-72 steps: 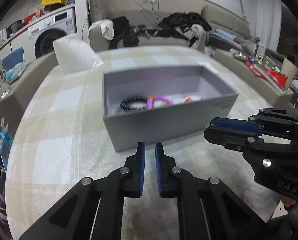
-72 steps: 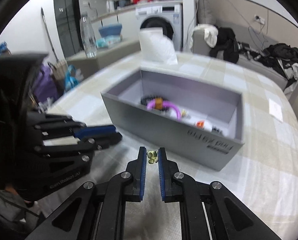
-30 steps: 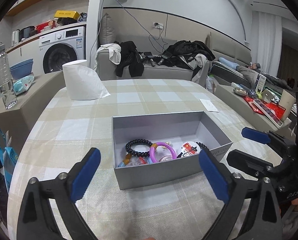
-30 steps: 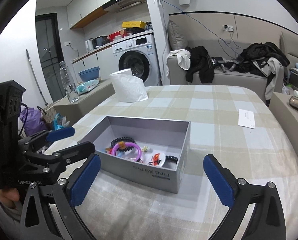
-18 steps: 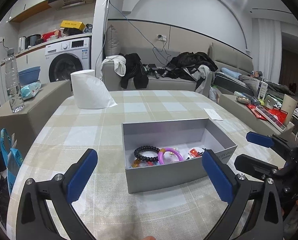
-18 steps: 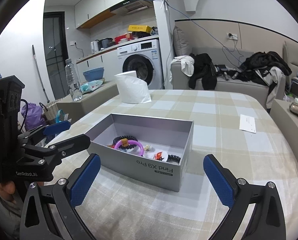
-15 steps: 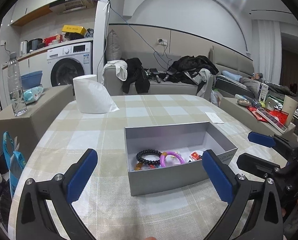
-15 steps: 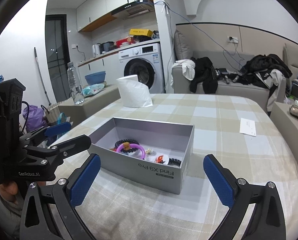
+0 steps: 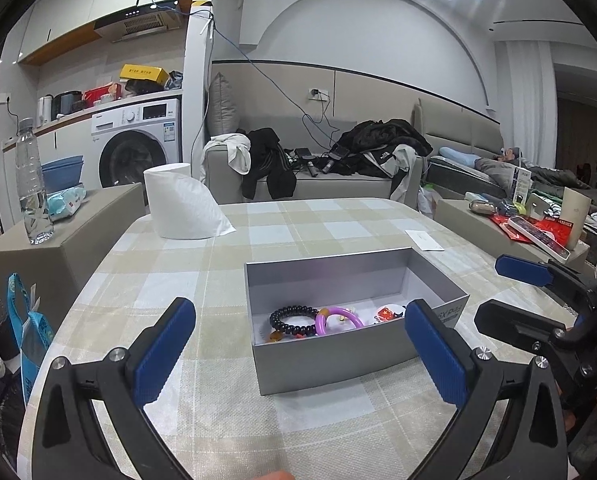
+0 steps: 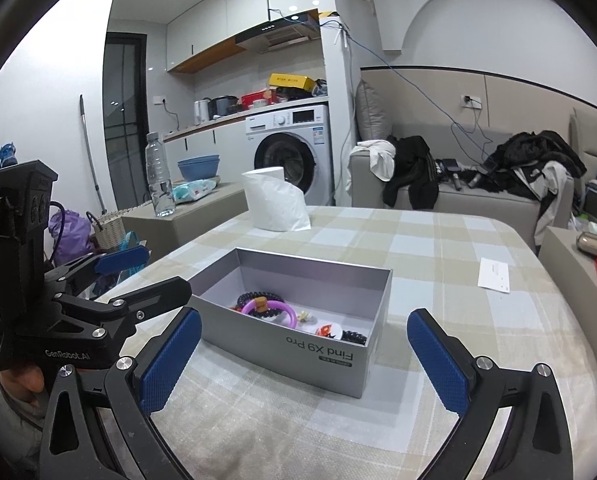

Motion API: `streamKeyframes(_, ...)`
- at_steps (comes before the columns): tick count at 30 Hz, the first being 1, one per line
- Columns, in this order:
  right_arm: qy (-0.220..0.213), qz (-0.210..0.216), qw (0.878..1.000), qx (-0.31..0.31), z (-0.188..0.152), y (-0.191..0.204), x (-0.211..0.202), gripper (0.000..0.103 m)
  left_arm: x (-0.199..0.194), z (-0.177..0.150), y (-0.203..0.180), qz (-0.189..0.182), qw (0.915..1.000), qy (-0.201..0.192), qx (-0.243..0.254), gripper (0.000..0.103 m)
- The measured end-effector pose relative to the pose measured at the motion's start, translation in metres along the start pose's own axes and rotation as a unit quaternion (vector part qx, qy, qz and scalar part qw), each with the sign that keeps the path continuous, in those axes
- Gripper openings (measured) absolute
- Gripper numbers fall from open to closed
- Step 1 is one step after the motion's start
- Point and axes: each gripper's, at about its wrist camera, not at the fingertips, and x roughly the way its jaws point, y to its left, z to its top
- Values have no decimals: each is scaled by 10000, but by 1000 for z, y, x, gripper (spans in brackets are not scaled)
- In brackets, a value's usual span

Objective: Organize jewelry

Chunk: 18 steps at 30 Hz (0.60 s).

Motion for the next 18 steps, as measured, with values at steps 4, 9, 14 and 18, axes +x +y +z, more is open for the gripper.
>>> streamKeyframes(4, 4, 12, 10000, 35, 0, -1, 0, 103, 0, 1, 0, -14, 10000, 4, 2, 102)
streamKeyframes(9, 7, 26, 10000, -3, 0, 0, 0, 103, 2, 1, 1, -25, 10000, 23, -35, 102)
streamKeyframes(14, 8, 32, 10000, -6, 0, 0, 0, 103, 2, 0, 1, -13, 10000, 51, -48, 102)
streamKeyframes(18, 8, 31, 10000, -12, 0, 0, 0, 103, 3, 0, 1, -16, 10000, 62, -41, 102)
